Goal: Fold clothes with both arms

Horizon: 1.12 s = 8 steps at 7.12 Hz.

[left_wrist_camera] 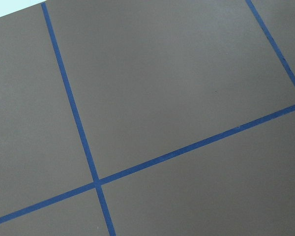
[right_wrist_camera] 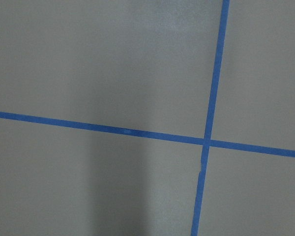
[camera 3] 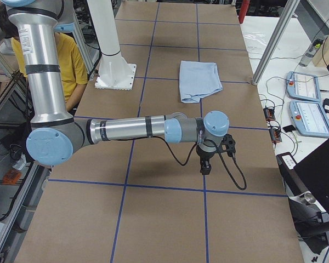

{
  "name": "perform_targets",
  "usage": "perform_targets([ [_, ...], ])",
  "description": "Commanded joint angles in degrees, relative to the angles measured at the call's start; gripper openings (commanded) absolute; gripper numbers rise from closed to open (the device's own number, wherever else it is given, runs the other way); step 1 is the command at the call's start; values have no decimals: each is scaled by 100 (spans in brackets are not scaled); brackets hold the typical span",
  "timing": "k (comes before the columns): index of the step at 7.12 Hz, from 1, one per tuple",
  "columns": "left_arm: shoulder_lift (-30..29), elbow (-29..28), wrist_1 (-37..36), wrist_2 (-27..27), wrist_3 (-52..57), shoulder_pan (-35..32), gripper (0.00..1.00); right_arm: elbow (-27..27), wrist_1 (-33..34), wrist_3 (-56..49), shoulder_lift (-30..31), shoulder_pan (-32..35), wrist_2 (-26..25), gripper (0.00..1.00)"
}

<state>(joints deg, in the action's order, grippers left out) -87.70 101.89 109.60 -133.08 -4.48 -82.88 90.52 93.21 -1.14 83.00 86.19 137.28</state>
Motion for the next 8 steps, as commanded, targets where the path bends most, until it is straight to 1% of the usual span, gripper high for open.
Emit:
perform_targets([
  [1, -1, -11, 9, 1, 0, 0, 100, 1, -5, 0, -3, -23, 0, 100],
  [8, -10, -2, 0, 28, 9, 9, 100, -17, -145, 0, 6, -138, 0, 100],
])
